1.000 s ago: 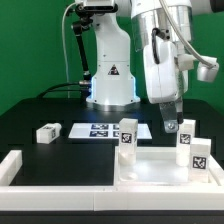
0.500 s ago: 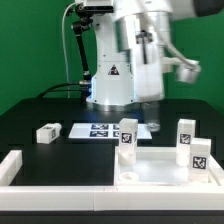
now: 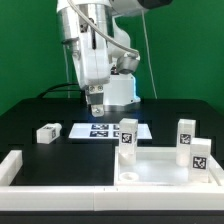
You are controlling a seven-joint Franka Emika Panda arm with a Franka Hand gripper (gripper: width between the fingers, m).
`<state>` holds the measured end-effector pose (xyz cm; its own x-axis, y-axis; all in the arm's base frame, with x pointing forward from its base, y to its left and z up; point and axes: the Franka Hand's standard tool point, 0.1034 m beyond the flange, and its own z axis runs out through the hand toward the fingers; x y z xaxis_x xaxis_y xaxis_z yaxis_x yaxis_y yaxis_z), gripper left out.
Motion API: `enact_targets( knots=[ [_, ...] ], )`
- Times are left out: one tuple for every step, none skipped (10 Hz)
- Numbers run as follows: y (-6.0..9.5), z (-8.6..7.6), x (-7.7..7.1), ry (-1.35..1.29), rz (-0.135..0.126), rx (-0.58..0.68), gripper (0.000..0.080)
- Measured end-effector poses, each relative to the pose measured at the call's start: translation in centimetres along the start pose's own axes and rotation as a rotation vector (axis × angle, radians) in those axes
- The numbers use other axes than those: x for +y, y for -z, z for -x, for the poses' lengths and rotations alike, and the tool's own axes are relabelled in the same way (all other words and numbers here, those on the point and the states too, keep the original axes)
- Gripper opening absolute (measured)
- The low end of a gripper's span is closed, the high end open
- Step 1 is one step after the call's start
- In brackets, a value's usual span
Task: Assemble square table
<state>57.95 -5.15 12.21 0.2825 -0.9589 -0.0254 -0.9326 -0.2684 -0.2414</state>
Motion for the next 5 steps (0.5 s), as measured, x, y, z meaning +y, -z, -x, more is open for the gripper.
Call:
enact_targets(
  knots=[
    [0.0,0.0,0.0,0.04,0.0,0.001,0.0648],
    [0.0,-0.1,0.1,0.133,0.001,0.001,0.0648],
    [0.0,-0.1,0.1,0.205,0.002,0.001,0.0648],
    [0.0,-0.2,0.2,0.253,0.003,0.001,0.0648],
    [-0.3,-1.0,1.9,0.41,0.018,-0.009,0.0648]
  ],
)
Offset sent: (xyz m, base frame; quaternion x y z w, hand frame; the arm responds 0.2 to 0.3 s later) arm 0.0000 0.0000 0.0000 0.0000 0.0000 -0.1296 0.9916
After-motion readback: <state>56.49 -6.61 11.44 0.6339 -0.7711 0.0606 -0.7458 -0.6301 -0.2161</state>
